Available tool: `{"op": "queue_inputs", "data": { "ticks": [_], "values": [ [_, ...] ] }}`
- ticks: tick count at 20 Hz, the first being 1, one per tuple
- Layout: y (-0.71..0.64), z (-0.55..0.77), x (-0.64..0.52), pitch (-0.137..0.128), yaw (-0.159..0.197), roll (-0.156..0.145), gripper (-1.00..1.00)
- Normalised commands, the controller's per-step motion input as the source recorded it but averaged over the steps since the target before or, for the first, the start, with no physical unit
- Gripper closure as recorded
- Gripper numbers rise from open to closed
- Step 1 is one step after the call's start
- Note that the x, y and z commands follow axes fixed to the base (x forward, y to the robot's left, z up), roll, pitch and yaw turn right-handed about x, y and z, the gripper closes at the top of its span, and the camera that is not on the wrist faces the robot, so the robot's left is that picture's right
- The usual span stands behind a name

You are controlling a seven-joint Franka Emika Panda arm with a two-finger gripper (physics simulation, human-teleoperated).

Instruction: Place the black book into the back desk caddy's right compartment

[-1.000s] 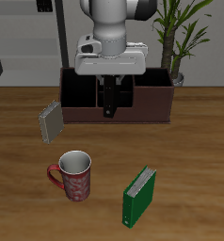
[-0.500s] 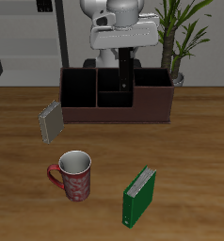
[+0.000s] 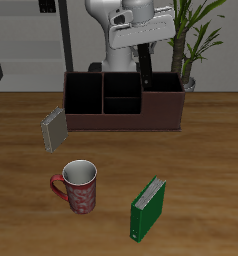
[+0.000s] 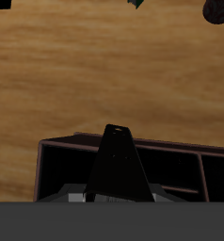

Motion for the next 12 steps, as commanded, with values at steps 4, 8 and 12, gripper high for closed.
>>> {"op": "queue_inputs", "data": {
  "ticks": [4,8,12],
  "values": [
    [0.3,-0.05,-0.5,-0.039,0.06,0.043,1.0],
    [0.19,-0.06,-0.33,-0.013,0.006,-0.001,1.0],
    [0.08,-0.12,-0.24,0.017,-0.004,0.015,1.0]
  ]
}}
